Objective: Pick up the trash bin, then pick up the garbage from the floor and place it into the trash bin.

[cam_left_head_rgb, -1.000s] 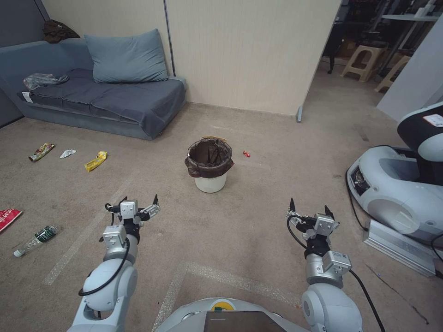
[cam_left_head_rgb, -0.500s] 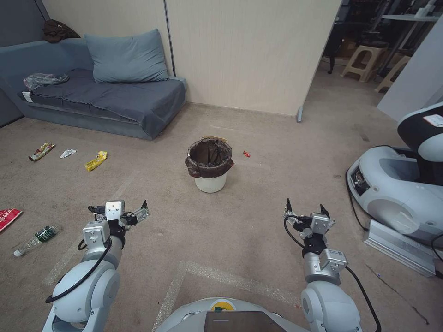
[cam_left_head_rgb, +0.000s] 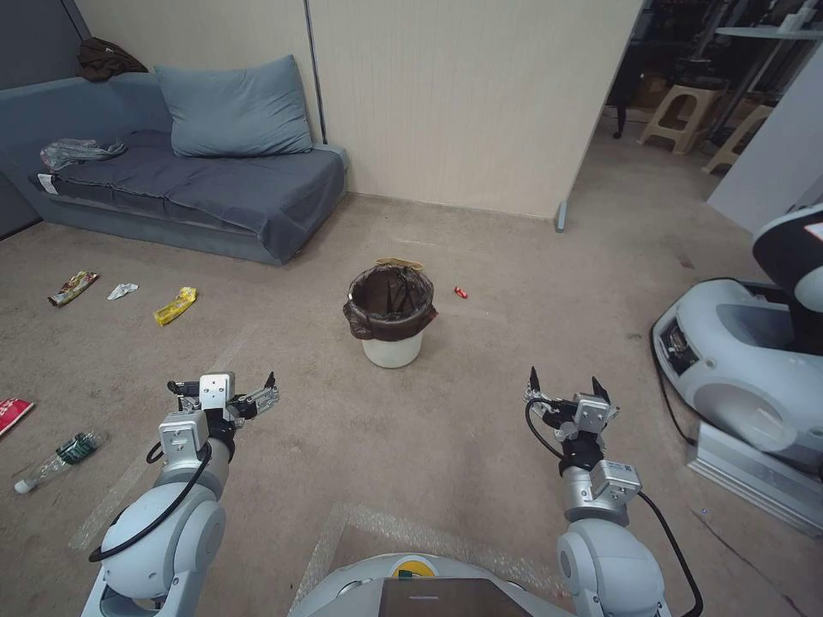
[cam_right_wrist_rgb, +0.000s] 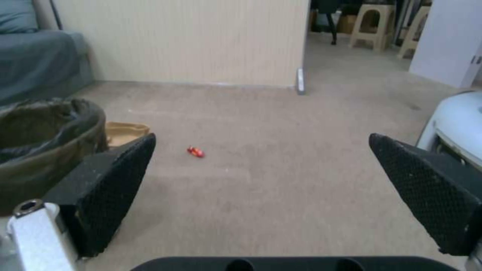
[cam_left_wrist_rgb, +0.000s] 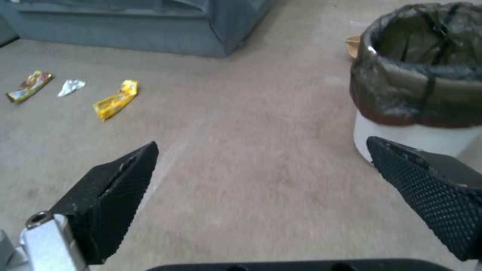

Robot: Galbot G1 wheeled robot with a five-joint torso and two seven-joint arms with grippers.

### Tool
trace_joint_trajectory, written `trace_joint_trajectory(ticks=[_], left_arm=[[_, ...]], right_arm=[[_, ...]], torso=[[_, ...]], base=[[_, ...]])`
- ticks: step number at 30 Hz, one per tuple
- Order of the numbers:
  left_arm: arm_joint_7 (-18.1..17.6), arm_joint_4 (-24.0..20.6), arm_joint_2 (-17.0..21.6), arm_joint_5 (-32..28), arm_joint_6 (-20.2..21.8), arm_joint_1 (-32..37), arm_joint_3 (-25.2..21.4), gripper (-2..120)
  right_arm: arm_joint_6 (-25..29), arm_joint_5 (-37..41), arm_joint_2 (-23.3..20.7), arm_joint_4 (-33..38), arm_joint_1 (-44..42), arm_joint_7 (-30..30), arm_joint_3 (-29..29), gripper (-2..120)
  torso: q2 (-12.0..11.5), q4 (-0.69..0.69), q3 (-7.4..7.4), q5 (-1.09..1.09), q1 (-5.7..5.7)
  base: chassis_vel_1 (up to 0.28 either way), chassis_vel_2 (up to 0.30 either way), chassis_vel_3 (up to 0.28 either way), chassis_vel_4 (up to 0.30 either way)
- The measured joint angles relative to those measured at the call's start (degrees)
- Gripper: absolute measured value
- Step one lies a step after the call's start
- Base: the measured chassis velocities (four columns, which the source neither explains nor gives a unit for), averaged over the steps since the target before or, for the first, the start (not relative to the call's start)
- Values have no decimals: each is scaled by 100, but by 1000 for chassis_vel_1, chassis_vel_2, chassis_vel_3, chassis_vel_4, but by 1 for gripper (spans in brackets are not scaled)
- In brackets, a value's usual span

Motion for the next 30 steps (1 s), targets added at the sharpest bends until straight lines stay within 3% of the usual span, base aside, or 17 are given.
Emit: trace_joint_trajectory(ticks=[30], left_arm=[[50, 157, 21, 47, -88, -46, -50, 100]], right_arm=[[246, 0, 4, -116, 102, 12, -10, 100]], torso=[[-1, 0, 2, -1, 2]], base=[[-243, 245, 244, -243]])
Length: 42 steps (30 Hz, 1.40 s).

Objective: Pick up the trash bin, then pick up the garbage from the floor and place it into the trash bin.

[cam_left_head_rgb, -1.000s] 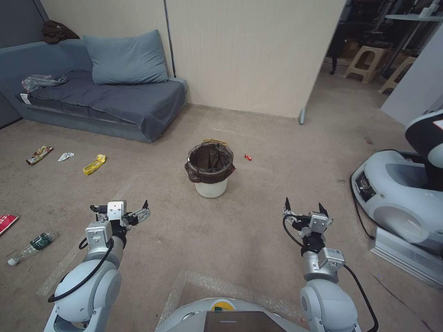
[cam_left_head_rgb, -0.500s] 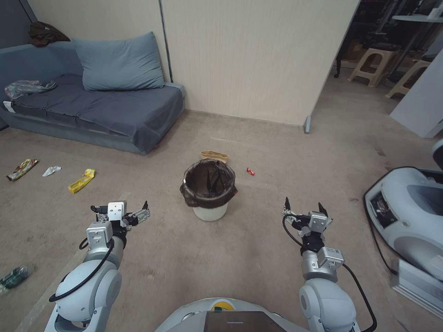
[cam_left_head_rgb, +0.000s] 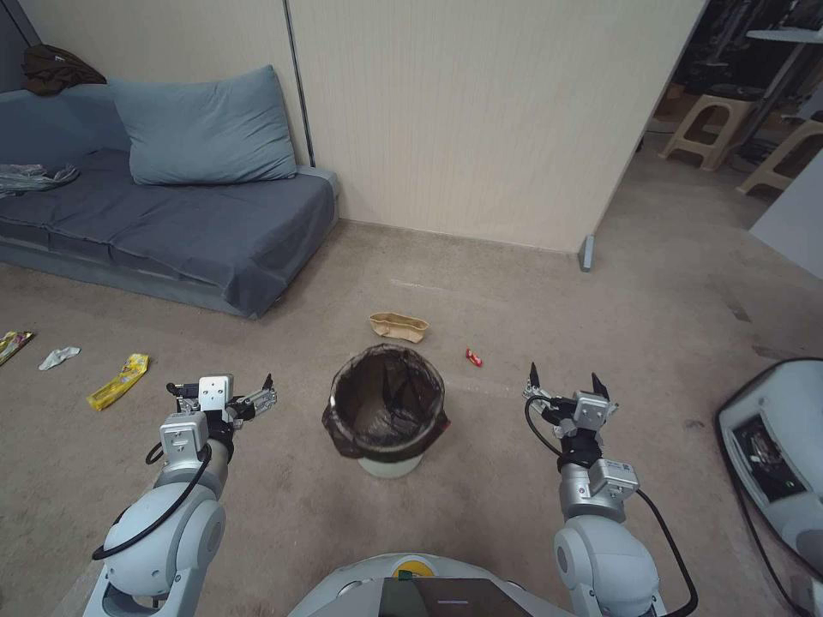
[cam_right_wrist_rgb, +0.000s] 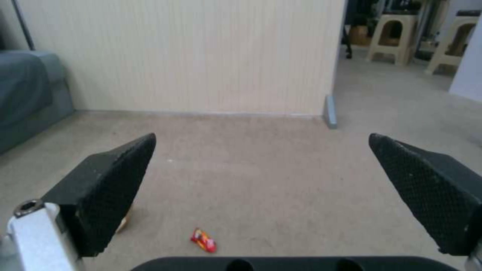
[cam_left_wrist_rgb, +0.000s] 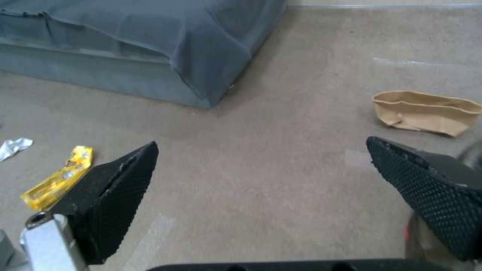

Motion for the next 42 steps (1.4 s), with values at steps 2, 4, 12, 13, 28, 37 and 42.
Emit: trace_joint_trajectory(ticks=[2, 4, 12, 13, 28, 37, 42], left_arm=[[46, 3, 35, 1, 20, -51, 12, 100], [53, 2, 58, 4, 59, -77, 29, 100], [170, -227, 622, -781, 586, -393, 21, 100], [301, -229, 758, -867, 587, -440, 17, 100], [569, 170, 1298, -2167, 594, -929, 1061, 100], [-20, 820, 1550, -2931, 600, -1406, 1800, 100], [-363, 1252, 1537, -3255, 616, -1714, 2118, 100]], right_arm=[[-3, -9, -9, -27, 9, 23, 6, 100], [-2, -11, -14, -40, 9, 32, 7, 100], [-2, -36, -28, -105, 19, 55, 13, 100], [-7, -44, -37, -120, 21, 65, 13, 100], [-12, -92, -105, -163, -26, 127, 47, 100], [72, -149, -42, -228, -117, 155, 61, 100], [87, -195, 10, -271, -107, 168, 49, 100]], torso=[[0, 1, 0, 1, 0], [0, 0, -1, 0, 0], [1, 0, -3, 1, -2], [0, -1, -3, 0, -1], [0, 0, -2, 1, -1], [0, -1, -2, 1, -1], [0, 0, -2, 0, -1]], base=[[-118, 85, 88, -112], [-44, 54, 56, -33], [24, -28, -25, 18], [0, 0, 0, 0], [0, 0, 0, 0], [0, 0, 0, 0], [0, 0, 0, 0]])
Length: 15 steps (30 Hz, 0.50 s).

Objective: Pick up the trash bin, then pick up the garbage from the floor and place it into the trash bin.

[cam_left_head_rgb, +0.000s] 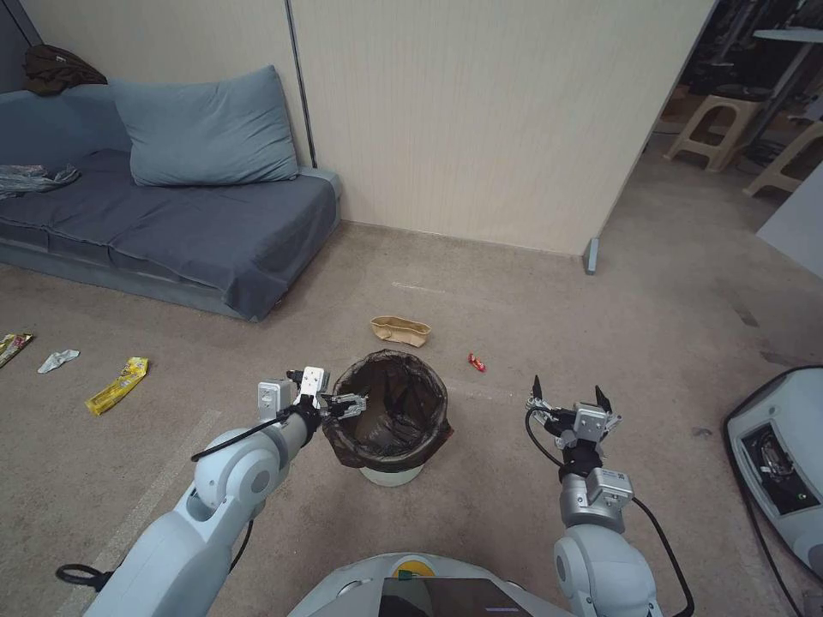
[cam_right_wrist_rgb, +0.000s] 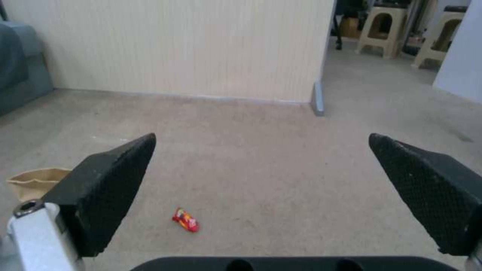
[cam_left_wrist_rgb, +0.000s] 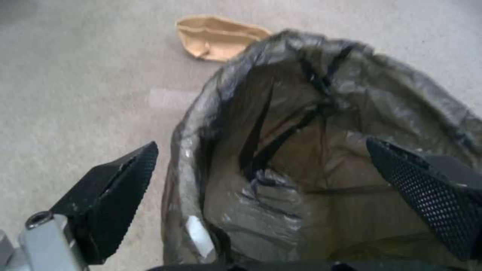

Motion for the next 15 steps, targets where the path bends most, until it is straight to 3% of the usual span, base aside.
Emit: trace_joint_trajectory(ticks=[7, 15], left_arm=[[-311, 349, -55, -442, -4, -222, 180, 100], [-438, 661, -161, -547, -9, -349, 275, 100]], right_arm=[[46, -30, 14, -85, 4, 14, -2, 100], [89, -46, 23, -148, 15, 19, -9, 100]], torso=[[0, 0, 0, 1, 0], [0, -1, 0, 0, 0]], base=[[0, 0, 0, 0], [0, 0, 0, 0]])
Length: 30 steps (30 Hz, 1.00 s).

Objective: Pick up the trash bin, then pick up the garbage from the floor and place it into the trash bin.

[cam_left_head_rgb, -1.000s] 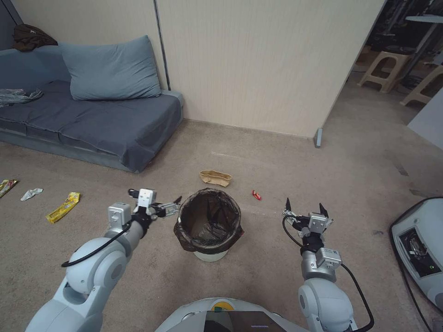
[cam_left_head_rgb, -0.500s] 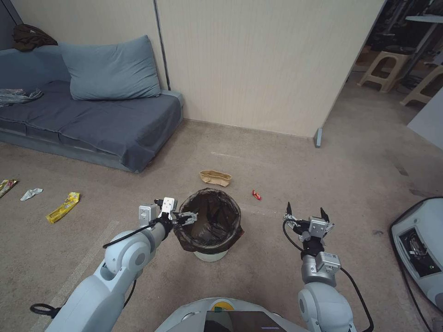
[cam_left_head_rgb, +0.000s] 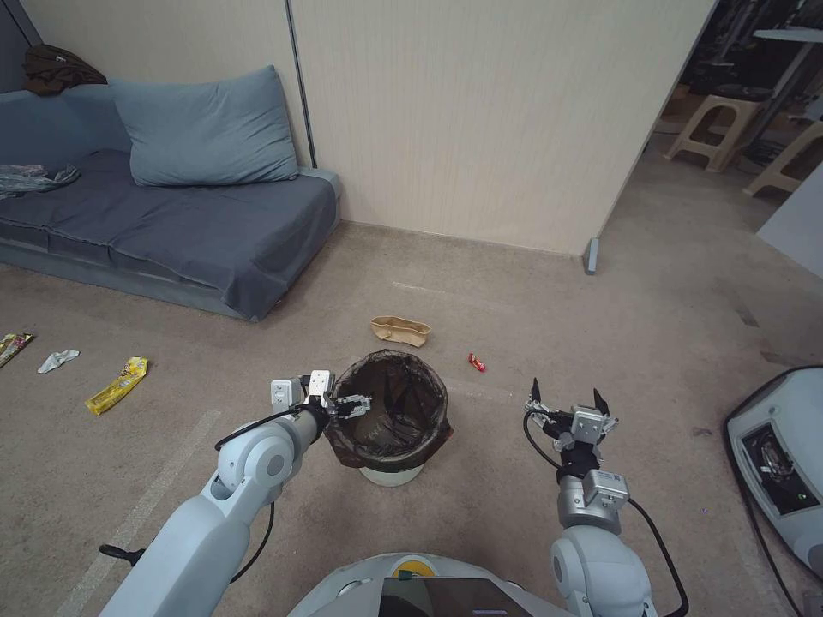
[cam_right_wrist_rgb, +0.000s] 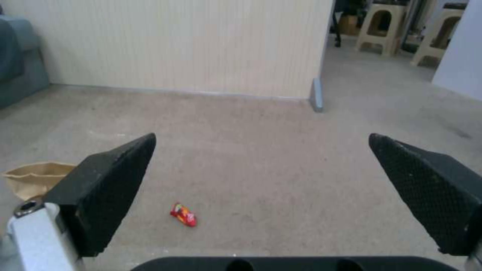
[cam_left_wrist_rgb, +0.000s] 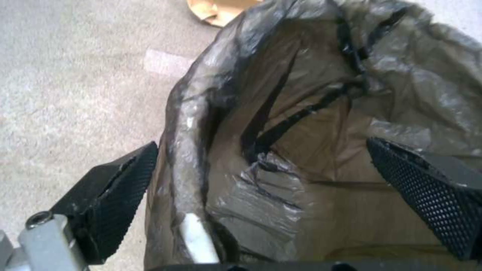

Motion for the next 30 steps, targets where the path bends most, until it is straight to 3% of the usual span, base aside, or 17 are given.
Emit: trace_joint_trajectory(ticks=[18, 30], left_arm=[[-25, 223, -49, 83, -6, -7, -144, 100], [3, 431, -106, 225, -8, -14, -188, 65]], right_arm=[[46, -43, 20, -87, 38, 1, -40, 100], [48, -48, 13, -127, 45, 14, -17, 100]], torso=[[0, 0, 0, 0, 0], [0, 0, 0, 0, 0]], base=[[0, 0, 0, 0], [0, 0, 0, 0]])
